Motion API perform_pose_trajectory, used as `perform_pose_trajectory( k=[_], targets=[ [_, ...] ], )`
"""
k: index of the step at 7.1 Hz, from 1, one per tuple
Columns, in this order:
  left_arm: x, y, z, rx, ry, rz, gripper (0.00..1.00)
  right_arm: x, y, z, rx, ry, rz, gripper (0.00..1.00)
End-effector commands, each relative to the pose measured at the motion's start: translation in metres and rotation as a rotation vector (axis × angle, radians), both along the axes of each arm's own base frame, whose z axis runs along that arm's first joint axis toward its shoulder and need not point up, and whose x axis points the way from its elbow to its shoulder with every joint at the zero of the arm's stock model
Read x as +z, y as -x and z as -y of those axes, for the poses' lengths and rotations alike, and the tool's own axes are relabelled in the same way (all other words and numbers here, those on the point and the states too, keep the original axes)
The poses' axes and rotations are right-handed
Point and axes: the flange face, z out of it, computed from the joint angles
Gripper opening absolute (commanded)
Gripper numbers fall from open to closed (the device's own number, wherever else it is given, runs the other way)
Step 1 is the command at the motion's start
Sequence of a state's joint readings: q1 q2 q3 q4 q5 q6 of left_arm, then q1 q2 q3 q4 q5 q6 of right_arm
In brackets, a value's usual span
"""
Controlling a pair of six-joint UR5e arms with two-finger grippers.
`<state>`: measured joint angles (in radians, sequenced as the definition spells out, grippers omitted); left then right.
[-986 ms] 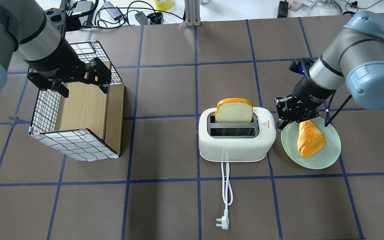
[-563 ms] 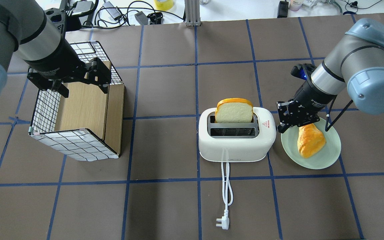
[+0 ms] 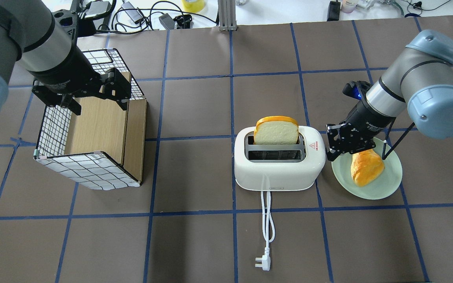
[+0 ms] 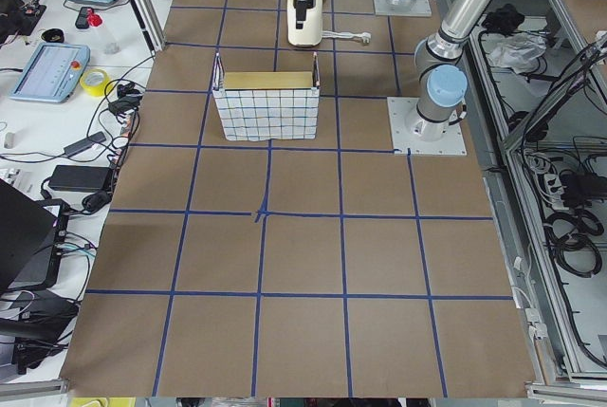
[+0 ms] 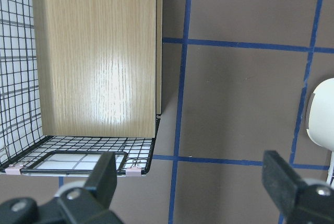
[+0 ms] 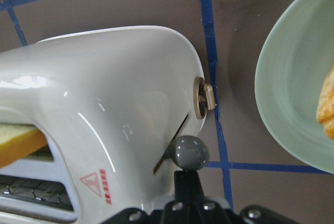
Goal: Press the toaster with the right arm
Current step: 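Position the right gripper above the toaster's side lever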
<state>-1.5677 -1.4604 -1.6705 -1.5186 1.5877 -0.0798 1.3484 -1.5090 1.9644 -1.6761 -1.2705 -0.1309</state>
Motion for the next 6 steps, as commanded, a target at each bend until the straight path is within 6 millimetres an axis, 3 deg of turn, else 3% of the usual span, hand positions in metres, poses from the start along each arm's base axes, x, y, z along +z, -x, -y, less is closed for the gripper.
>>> perform_pose_trajectory(
  k=[1, 4, 6],
  targets=[
    [0.000, 0.000, 0.000, 0.000, 0.000, 0.000, 1.00, -0.007, 0.002, 0.005, -0.011, 0.004, 0.016, 0.00],
    [0.000, 0.000, 0.000, 0.000, 0.000, 0.000, 1.00, -0.006, 0.002, 0.006, -0.021, 0.004, 0.019, 0.00],
    [0.000, 0.000, 0.000, 0.000, 0.000, 0.000, 1.00, 0.010, 0.005, 0.007, -0.010, 0.039, -0.003, 0.00]
  ],
)
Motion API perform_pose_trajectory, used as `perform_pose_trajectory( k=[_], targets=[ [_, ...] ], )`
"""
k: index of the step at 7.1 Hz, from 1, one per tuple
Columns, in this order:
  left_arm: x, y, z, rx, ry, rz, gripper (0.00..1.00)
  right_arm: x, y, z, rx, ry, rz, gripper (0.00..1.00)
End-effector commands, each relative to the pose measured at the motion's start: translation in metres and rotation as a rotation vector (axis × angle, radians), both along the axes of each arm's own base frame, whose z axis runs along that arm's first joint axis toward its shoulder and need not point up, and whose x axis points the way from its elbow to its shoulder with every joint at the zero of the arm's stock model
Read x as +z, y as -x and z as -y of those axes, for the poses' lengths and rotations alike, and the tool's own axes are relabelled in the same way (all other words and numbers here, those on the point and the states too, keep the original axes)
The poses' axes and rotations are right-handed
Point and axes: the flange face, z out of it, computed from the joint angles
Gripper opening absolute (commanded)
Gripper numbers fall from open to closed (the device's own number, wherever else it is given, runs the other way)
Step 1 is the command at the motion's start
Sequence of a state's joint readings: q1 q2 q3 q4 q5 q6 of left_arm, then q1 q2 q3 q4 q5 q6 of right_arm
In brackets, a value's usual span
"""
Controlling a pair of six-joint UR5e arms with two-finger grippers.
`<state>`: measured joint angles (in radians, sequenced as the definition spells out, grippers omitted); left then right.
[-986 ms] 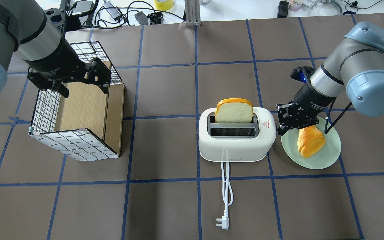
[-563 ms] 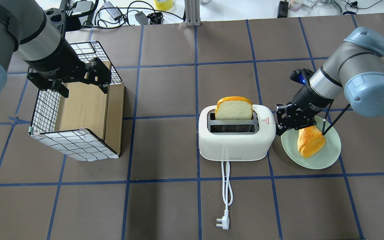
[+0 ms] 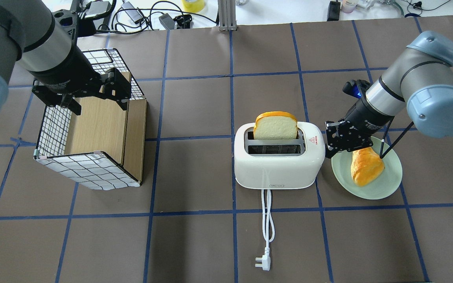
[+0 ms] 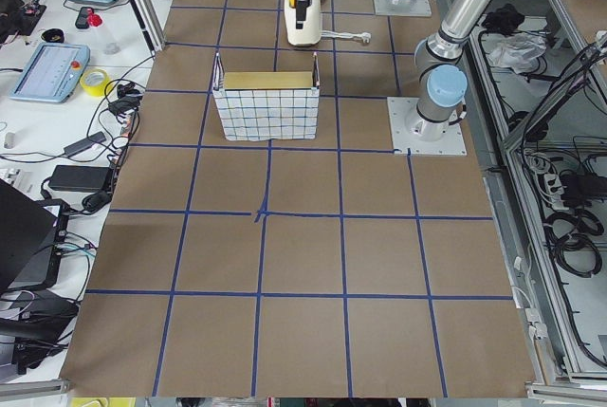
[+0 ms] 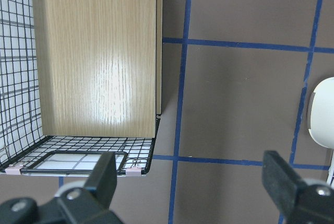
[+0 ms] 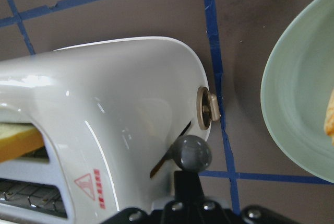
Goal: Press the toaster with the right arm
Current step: 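Position the right gripper above the toaster's side lever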
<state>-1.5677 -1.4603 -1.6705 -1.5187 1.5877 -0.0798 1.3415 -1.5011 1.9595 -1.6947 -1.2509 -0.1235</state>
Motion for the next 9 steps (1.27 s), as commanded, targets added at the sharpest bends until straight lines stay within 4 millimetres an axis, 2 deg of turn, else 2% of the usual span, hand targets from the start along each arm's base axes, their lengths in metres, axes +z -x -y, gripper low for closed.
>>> perform_pose_trajectory(
  k=[1, 9],
  targets=[
    [0.0000, 0.0000, 0.0000, 0.000, 0.000, 0.000, 1.00, 0.0197, 0.0038, 0.0087, 0.011, 0.053, -0.024, 0.00],
    [0.0000, 0.0000, 0.0000, 0.000, 0.000, 0.000, 1.00, 0.0115, 0.0021, 0.0095, 0.012, 0.062, -0.013, 0.00]
  ],
)
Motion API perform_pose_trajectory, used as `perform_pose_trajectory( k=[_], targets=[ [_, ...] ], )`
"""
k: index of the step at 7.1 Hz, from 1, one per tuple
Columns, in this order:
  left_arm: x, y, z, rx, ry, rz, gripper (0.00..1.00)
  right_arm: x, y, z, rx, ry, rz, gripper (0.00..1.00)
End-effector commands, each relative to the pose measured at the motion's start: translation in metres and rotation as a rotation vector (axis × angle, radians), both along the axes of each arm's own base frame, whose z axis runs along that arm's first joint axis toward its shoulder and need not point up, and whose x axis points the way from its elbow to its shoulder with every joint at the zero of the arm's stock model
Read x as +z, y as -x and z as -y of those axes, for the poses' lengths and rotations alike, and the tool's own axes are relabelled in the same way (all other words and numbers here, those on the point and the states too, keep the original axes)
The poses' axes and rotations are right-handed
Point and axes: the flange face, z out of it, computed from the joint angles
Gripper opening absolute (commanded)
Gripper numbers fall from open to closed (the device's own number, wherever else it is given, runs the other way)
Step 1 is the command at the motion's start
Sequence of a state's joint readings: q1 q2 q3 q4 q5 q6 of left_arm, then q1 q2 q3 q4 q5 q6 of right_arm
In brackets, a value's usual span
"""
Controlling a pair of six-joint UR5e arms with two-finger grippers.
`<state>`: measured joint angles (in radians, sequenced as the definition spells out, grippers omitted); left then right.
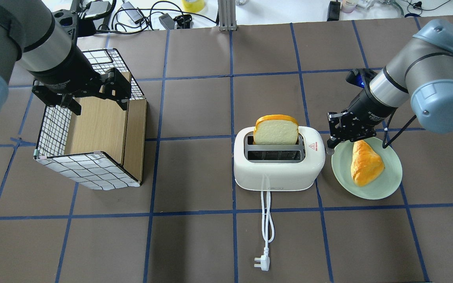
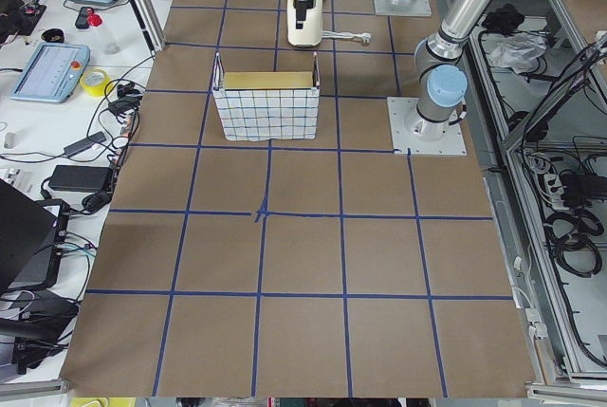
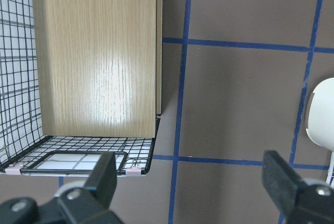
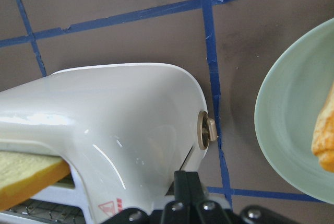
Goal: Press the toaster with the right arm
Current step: 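Position the right gripper above the toaster's side lever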
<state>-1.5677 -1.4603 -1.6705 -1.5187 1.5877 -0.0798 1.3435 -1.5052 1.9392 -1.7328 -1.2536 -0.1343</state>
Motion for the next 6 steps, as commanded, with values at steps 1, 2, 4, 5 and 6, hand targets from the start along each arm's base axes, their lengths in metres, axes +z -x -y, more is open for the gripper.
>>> perform_pose_trajectory(
  k=[1, 2, 4, 5, 6],
  targets=[
    [0.000, 0.000, 0.000, 0.000, 0.000, 0.000, 1.00, -0.004, 0.000, -0.001, 0.016, -0.006, 0.007, 0.00],
    [0.000, 0.000, 0.000, 0.000, 0.000, 0.000, 1.00, -0.007, 0.000, -0.003, 0.027, -0.006, 0.010, 0.00],
    [0.000, 0.000, 0.000, 0.000, 0.000, 0.000, 1.00, -0.013, -0.001, -0.004, 0.027, -0.014, 0.014, 0.00],
    [0.000, 0.000, 0.000, 0.000, 0.000, 0.000, 1.00, -0.015, 0.000, -0.003, 0.025, -0.017, 0.016, 0.00],
    [0.000, 0.000, 0.000, 0.000, 0.000, 0.000, 1.00, -0.017, 0.006, -0.002, 0.026, -0.015, 0.018, 0.00]
  ],
)
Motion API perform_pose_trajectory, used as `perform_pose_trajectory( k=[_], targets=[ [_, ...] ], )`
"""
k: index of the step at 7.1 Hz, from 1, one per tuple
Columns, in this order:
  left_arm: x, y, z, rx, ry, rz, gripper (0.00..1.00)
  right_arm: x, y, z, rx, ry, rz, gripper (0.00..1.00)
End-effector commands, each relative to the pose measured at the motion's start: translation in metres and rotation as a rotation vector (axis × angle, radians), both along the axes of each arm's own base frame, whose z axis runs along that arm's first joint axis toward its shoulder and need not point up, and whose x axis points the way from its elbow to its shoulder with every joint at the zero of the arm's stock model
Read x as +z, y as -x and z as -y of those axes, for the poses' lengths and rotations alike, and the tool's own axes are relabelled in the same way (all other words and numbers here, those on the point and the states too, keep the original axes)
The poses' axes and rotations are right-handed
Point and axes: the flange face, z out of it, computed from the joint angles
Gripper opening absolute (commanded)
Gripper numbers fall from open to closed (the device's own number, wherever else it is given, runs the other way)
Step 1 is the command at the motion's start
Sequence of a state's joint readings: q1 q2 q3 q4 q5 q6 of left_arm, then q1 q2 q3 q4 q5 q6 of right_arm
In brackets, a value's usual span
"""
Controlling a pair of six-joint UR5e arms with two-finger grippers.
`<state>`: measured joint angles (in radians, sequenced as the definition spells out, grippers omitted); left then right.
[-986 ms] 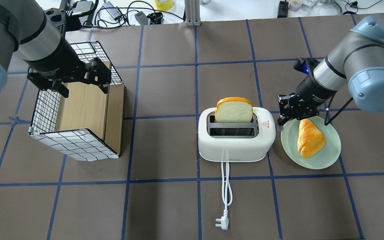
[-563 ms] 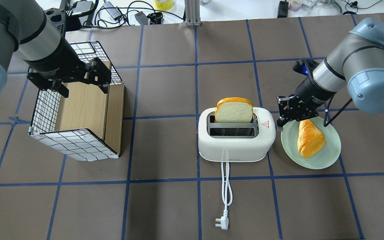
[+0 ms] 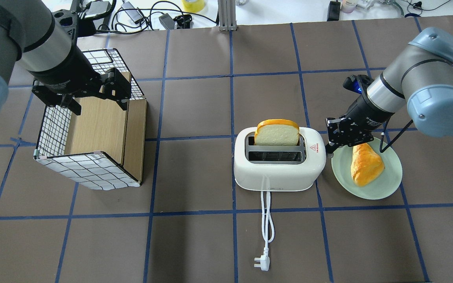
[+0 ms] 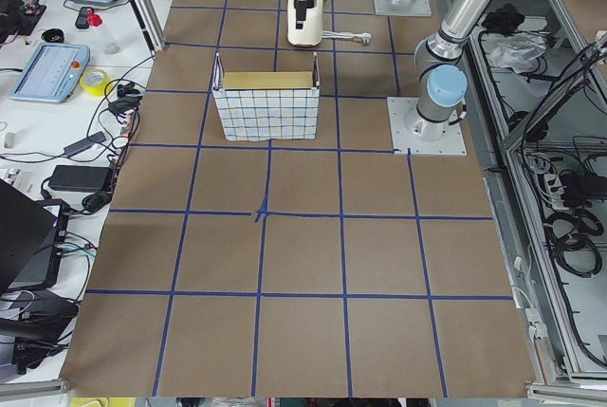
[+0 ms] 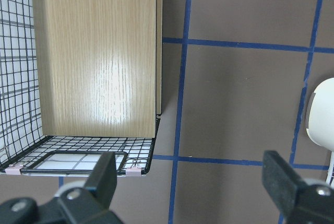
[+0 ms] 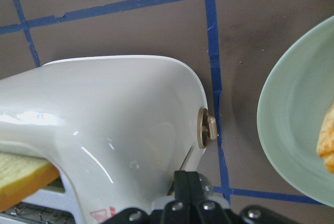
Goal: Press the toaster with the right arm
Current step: 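Press the toaster lever down with the right gripper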
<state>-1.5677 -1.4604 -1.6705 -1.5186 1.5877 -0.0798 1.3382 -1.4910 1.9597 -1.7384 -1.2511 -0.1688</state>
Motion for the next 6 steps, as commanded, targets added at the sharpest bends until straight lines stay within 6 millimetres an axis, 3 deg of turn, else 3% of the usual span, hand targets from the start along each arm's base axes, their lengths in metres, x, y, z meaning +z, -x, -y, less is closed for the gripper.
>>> perform_pose_trajectory(
  k=[1, 6],
  targets=[
    [0.000, 0.000, 0.000, 0.000, 0.000, 0.000, 1.00, -0.006, 0.011, 0.003, -0.002, -0.002, 0.009, 0.00],
    [0.000, 0.000, 0.000, 0.000, 0.000, 0.000, 1.00, -0.018, 0.011, 0.003, -0.005, -0.016, 0.018, 0.00]
  ],
)
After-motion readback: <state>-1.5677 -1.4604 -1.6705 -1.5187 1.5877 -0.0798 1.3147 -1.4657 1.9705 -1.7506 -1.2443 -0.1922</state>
